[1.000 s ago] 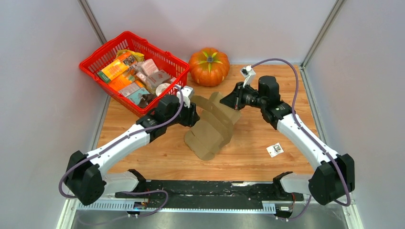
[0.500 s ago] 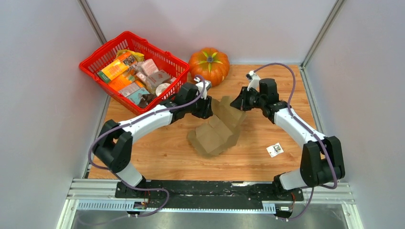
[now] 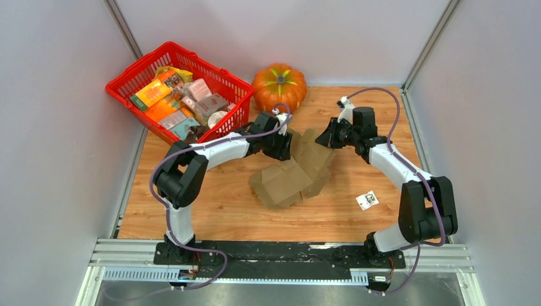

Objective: Fold the paper box

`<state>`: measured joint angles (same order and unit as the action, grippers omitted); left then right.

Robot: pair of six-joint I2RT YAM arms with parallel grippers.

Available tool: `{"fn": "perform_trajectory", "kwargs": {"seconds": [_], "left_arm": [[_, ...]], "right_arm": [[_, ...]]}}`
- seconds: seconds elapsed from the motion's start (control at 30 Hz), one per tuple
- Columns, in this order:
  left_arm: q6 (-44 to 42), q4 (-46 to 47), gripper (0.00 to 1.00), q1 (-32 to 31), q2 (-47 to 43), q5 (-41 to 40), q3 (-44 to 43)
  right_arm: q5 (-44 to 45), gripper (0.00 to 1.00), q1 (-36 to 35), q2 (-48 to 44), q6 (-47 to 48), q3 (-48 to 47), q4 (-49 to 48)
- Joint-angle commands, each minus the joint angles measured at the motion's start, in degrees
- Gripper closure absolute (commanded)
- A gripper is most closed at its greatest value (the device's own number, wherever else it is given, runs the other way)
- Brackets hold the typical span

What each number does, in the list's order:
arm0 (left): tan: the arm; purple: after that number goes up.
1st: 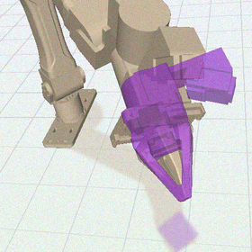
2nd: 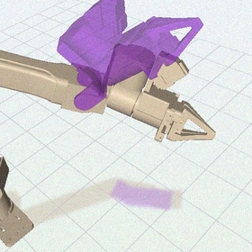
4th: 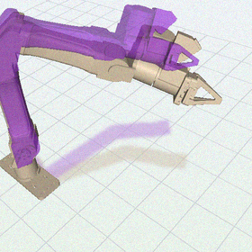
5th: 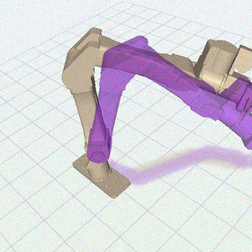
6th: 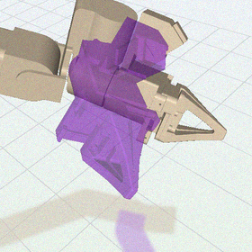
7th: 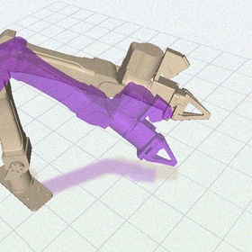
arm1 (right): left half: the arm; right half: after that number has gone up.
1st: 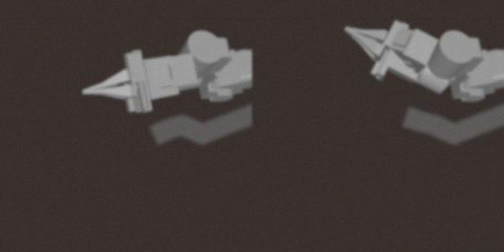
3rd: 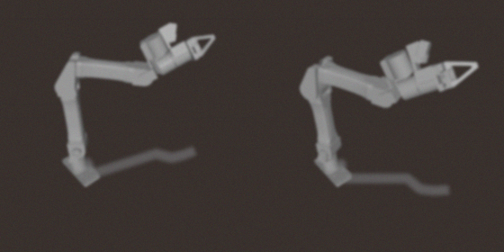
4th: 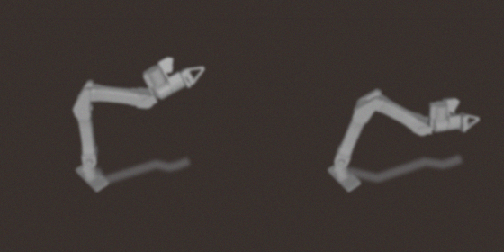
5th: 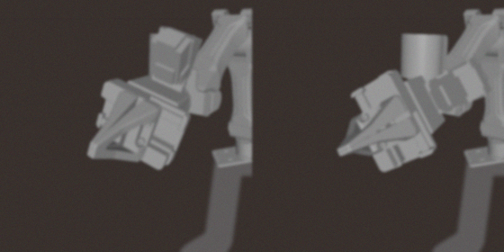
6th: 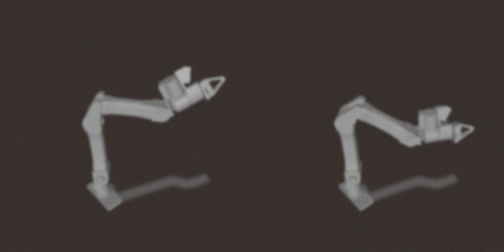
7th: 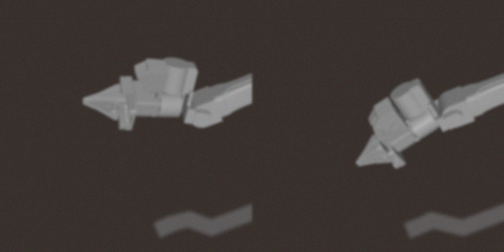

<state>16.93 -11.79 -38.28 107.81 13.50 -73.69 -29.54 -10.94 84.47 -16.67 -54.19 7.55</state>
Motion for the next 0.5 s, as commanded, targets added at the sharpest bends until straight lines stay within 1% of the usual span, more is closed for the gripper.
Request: {"fn": "perform_trajectory", "kwargs": {"seconds": [0.0,0.3,0.47], "left_arm": [[-1.5,0.3,0.41,0.0,2.8,2.1,-3.0],[-2.4,0.0,0.39,0.3,9.1,5.9,-6.7],[-1.8,2.4,0.39,0.8,10.2,7.1,-5.8]], "right_arm": [[-2.2,1.0,0.2,0.5,-0.5,0.0,-4.3],[-3.9,1.0,0.1,0.1,-1.3,0.5,-5.8],[-4.6,1.0,0.2,0.3,-1.7,0.7,-6.6]]}}
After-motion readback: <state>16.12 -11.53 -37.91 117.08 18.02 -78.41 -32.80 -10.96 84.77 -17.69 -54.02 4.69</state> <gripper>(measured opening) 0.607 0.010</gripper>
